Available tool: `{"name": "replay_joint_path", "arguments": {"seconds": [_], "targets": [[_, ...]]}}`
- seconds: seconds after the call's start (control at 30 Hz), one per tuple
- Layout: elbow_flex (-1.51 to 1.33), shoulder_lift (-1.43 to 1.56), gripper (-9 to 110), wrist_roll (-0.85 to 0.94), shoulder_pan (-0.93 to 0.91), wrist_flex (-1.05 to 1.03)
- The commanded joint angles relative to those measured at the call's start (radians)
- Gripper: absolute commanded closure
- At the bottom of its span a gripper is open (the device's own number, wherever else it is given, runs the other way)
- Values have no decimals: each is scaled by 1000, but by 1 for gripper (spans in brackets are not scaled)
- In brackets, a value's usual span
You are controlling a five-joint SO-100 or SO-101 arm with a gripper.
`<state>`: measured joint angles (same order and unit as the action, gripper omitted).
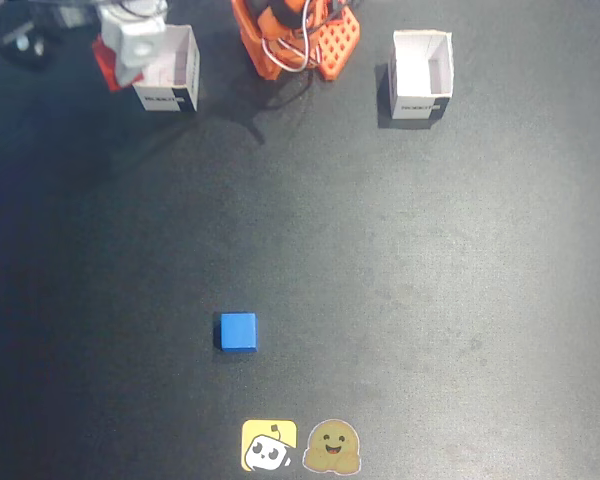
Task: Put the red cube in the right box and the blue cube in the left box.
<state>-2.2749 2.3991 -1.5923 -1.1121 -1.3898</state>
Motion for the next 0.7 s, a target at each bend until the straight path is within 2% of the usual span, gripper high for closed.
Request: {"name": "replay_joint_path", "arguments": {"seconds": [0.0,0.37,0.67], "targets": [[2,43,90,-25,-25,-18],[-51,133,90,-118,-91,-89],[-225,291,90,-186,-104,-78]]}}
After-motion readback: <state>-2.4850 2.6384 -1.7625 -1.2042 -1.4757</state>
